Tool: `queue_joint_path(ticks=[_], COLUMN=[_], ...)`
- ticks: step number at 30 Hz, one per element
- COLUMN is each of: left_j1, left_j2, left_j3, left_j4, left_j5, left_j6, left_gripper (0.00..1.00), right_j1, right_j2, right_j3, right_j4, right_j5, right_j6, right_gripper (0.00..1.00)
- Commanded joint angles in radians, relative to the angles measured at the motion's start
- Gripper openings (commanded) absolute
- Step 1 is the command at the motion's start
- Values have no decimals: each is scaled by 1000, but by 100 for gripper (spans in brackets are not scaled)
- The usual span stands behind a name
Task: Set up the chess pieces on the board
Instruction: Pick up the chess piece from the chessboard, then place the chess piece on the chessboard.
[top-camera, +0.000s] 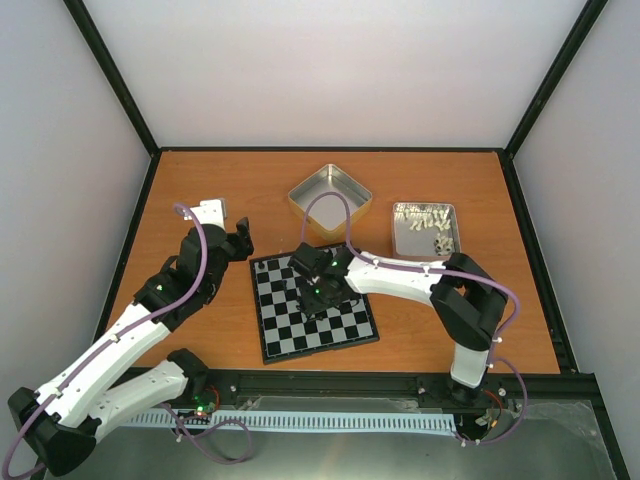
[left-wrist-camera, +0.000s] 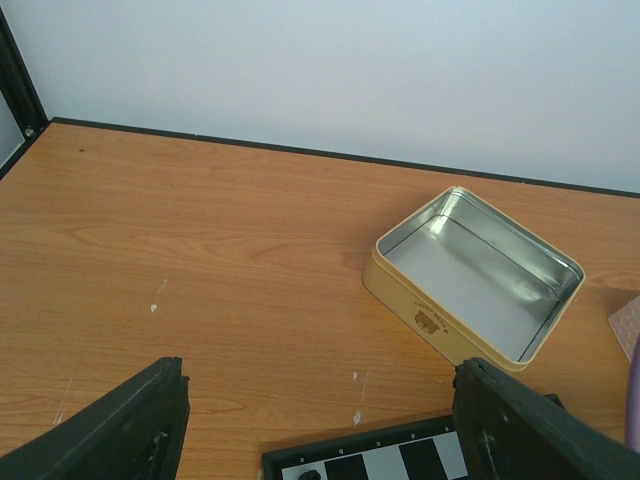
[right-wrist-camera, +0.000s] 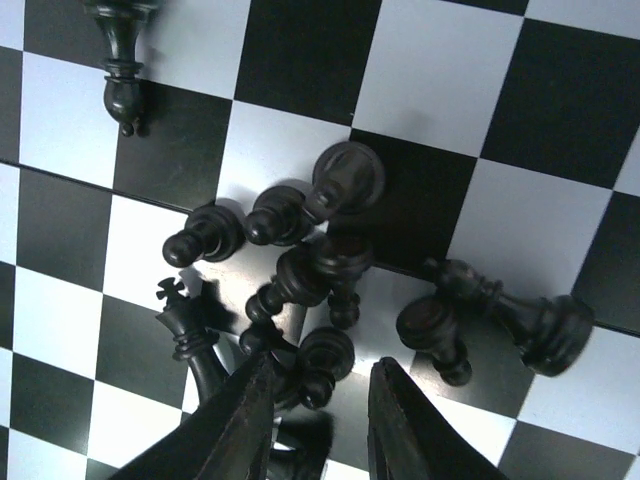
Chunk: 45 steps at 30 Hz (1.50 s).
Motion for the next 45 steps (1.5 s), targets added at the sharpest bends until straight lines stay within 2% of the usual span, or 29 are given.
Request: queue_joint_path(ticks=[1,18,26,31,45], left_j1=[8,8,8,8,8], left_j2=[-14,-12,-12,-13,-11], left_j3=[4,4,4,4,4], left_j4=[11,11,13,15,16], left_j5=[-11,-14,-13,-11,-12], left_j6=[8,10,11,12,14], left_gripper=[73,73,73,73,73], right_j1=[15,16,12,-32,-191], right_j2=[33,32,-33,-58,29], right_j3=[40,55,69,69,107], right_j4=[-5,-9,-6,6,45], right_j5=[7,74,189,245,197], right_j6=[-2,35,50,64,40], right_gripper=[27,9,7,7,7])
